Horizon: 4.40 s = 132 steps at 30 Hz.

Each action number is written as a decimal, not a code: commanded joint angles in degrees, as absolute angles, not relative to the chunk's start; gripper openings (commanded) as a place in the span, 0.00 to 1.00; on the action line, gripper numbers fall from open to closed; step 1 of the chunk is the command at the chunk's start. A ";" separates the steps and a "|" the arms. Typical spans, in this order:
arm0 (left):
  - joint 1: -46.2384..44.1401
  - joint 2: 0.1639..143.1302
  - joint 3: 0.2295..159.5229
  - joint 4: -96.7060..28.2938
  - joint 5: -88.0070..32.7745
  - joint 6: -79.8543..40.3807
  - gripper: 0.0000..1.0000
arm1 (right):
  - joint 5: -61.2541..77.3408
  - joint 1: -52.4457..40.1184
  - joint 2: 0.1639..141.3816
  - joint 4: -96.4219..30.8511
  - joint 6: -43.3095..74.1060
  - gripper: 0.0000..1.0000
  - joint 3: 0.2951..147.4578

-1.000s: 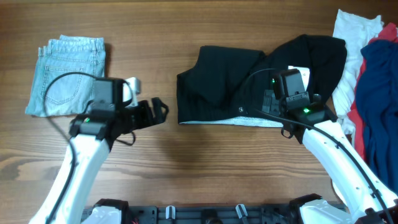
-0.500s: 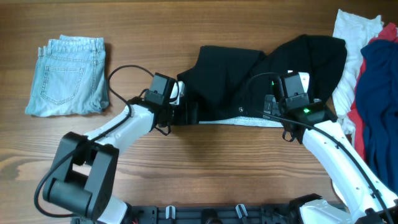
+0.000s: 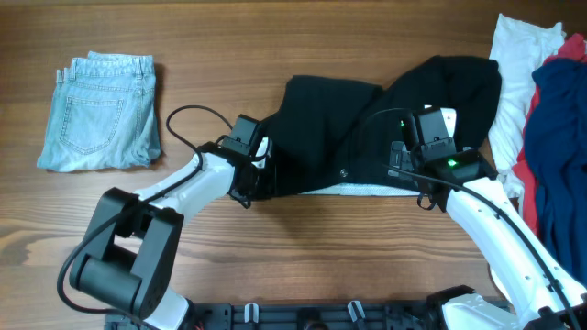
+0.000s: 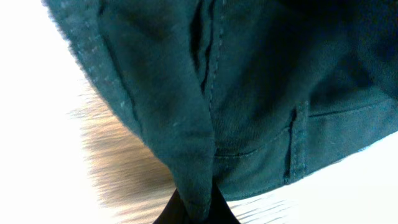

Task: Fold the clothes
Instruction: 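Grasp the black garment's left edge with the left gripper and drag it left, then stretch the black garment apart, left gripper pulling left, right gripper right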

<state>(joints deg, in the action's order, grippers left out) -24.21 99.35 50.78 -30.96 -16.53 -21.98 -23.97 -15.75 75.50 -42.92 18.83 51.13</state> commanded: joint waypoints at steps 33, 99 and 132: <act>-38.89 97.45 61.54 -42.87 -23.53 -35.42 1.00 | -21.91 -15.70 75.16 -44.91 21.34 1.00 51.35; -36.36 94.37 60.01 -51.92 12.62 -30.28 0.04 | 13.21 -4.49 72.90 -45.65 36.05 0.89 31.20; -21.32 65.36 60.42 -51.46 -0.49 -22.70 0.14 | -16.67 1.37 73.25 -60.40 25.82 0.17 71.37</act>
